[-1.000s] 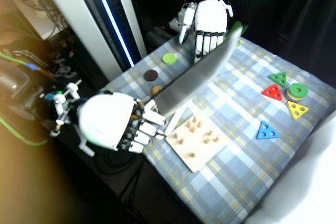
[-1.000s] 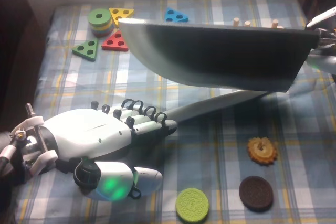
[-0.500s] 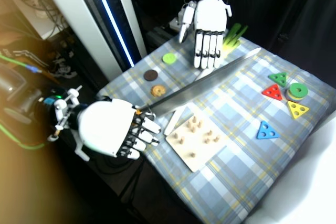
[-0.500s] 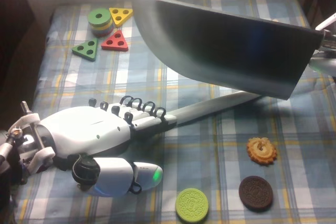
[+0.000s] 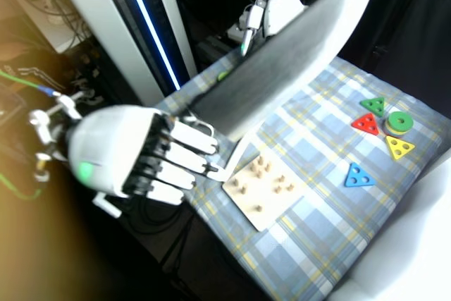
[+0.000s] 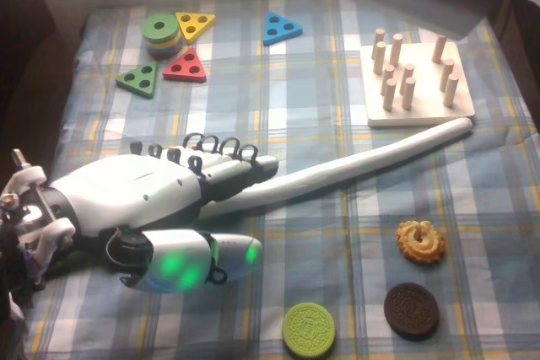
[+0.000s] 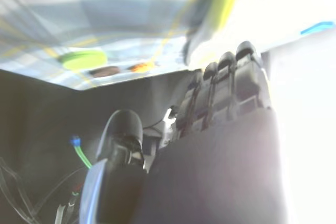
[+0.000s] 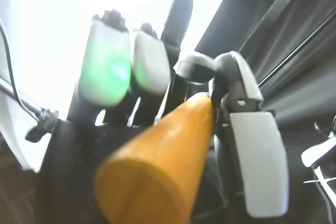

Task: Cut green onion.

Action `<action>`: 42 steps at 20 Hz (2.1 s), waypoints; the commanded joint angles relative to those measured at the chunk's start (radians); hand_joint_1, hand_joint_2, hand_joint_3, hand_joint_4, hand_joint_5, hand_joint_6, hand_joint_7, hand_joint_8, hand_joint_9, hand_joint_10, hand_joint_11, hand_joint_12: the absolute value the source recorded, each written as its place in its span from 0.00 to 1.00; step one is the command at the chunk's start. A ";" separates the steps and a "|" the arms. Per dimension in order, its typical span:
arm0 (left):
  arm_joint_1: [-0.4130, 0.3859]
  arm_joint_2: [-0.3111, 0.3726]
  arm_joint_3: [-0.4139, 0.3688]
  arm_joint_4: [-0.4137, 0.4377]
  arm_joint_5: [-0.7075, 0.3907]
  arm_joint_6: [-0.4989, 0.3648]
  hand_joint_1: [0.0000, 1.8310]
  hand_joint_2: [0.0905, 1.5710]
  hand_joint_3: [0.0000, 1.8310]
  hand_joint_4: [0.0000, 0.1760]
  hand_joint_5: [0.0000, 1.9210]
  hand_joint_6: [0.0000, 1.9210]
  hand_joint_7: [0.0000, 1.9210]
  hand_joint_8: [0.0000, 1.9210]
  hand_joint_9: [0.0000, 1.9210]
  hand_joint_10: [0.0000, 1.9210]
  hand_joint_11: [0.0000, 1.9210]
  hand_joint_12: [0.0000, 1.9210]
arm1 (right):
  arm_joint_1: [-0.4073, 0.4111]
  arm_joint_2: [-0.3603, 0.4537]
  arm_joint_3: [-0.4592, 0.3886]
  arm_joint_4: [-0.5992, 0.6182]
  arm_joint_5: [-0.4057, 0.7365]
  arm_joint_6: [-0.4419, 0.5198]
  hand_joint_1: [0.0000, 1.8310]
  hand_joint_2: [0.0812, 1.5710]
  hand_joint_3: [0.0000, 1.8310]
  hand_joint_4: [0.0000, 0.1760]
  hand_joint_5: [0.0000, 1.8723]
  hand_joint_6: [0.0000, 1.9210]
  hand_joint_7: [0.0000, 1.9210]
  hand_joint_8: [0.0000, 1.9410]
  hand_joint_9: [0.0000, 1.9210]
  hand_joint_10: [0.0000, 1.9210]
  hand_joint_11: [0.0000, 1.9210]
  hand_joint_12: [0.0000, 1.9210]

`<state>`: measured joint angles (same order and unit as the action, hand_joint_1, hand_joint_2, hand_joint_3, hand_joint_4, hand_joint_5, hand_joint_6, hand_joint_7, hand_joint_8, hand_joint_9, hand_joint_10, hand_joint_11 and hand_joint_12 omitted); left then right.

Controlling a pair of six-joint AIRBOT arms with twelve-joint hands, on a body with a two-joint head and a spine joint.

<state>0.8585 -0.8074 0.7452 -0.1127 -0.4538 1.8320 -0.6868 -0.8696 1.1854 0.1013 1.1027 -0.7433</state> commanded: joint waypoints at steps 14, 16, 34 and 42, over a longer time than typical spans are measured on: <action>0.142 0.105 -0.078 -0.248 -0.598 -0.002 0.00 0.87 0.00 0.00 0.00 0.00 0.00 0.00 0.00 0.00 0.00 0.00 | 0.113 -0.001 0.087 -0.114 -0.171 -0.004 0.29 0.92 0.00 0.43 0.48 1.00 0.63 1.00 0.72 1.00 0.76 1.00; 0.160 0.114 -0.084 -0.276 -0.651 -0.002 0.00 0.86 0.00 0.00 0.00 0.00 0.00 0.00 0.00 0.00 0.00 0.00 | 0.116 0.001 0.089 -0.127 -0.187 -0.004 0.28 0.92 0.00 0.49 0.47 1.00 0.62 1.00 0.71 1.00 0.76 1.00; 0.240 0.153 -0.117 -0.337 -0.793 -0.003 0.00 0.89 0.00 0.00 0.00 0.00 0.00 0.00 0.00 0.00 0.00 0.00 | 0.210 0.036 0.096 -0.280 -0.378 -0.003 0.29 0.92 0.00 0.88 0.51 1.00 0.66 1.00 0.73 1.00 0.78 1.00; 0.244 0.153 -0.120 -0.338 -0.798 -0.003 0.00 0.90 0.01 0.00 0.00 0.00 0.00 0.00 0.00 0.00 0.00 0.00 | 0.210 0.043 0.110 -0.321 -0.470 -0.004 0.31 0.93 0.00 0.47 0.48 1.00 0.62 1.00 0.71 1.00 0.77 1.00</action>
<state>1.1065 -0.6571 0.6262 -0.4721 -1.1244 1.8324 -0.4900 -0.8368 1.2892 -0.2356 0.5476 -0.7475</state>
